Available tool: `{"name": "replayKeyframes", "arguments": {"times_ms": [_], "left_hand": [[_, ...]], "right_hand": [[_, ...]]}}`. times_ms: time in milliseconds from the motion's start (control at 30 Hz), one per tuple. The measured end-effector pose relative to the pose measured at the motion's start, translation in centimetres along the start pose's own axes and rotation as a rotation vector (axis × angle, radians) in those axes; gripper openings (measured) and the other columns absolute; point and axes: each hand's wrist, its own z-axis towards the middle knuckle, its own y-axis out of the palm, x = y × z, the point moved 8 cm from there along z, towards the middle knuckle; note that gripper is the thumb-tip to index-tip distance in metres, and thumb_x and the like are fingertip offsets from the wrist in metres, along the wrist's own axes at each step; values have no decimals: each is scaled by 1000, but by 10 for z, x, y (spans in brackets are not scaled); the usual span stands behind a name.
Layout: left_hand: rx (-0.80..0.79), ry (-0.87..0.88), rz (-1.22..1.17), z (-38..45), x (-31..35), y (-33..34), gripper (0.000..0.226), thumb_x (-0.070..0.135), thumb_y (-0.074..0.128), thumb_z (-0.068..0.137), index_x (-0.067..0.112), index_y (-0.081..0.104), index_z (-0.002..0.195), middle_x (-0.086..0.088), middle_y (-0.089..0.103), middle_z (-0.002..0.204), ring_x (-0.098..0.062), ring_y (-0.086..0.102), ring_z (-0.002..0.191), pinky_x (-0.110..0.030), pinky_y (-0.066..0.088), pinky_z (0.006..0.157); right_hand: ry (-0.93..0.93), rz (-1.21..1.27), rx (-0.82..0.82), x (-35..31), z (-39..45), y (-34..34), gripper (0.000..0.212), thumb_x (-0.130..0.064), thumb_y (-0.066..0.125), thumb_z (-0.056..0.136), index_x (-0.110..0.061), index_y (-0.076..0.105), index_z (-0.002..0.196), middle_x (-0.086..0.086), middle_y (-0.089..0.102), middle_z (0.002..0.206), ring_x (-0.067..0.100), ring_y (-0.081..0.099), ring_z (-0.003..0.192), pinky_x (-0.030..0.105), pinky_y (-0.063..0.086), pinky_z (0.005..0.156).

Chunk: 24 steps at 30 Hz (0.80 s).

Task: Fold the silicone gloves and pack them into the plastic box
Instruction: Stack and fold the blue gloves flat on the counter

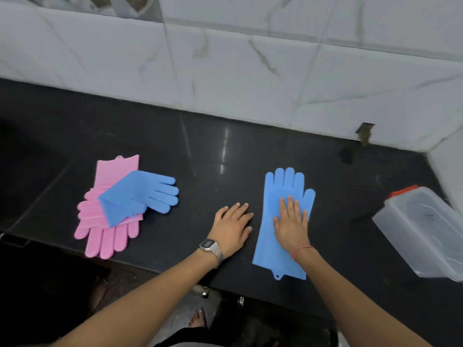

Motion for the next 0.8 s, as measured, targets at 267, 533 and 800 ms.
{"name": "replayKeyframes", "arguments": {"times_ms": [267,533,800], "left_hand": [[175,-384,42,-63,-159,-81,46,25,61,82,24,55,128,2,51,138,-21,46,128,-40,31,99],[186,-504,-59,-113,-246,-106,40,18,64,83,17,61,124,-2,54,135,-27,52,120,-37,47,89],[377,-588,-260,-115,-260,-137,23,29,49,95,23,70,104,7,71,107,-18,63,97,-31,49,75]], "right_hand": [[-275,133,-17,-120,-8,-4,63,-25,38,102,-19,8,157,2,-2,165,18,-7,151,39,-6,121],[-481,183,-155,-216,-20,17,61,-25,40,102,-19,12,156,1,3,165,16,-3,151,35,-6,121],[-557,281,-227,-270,-45,26,56,-27,40,103,-19,21,155,0,10,164,15,2,151,34,-3,121]]}}
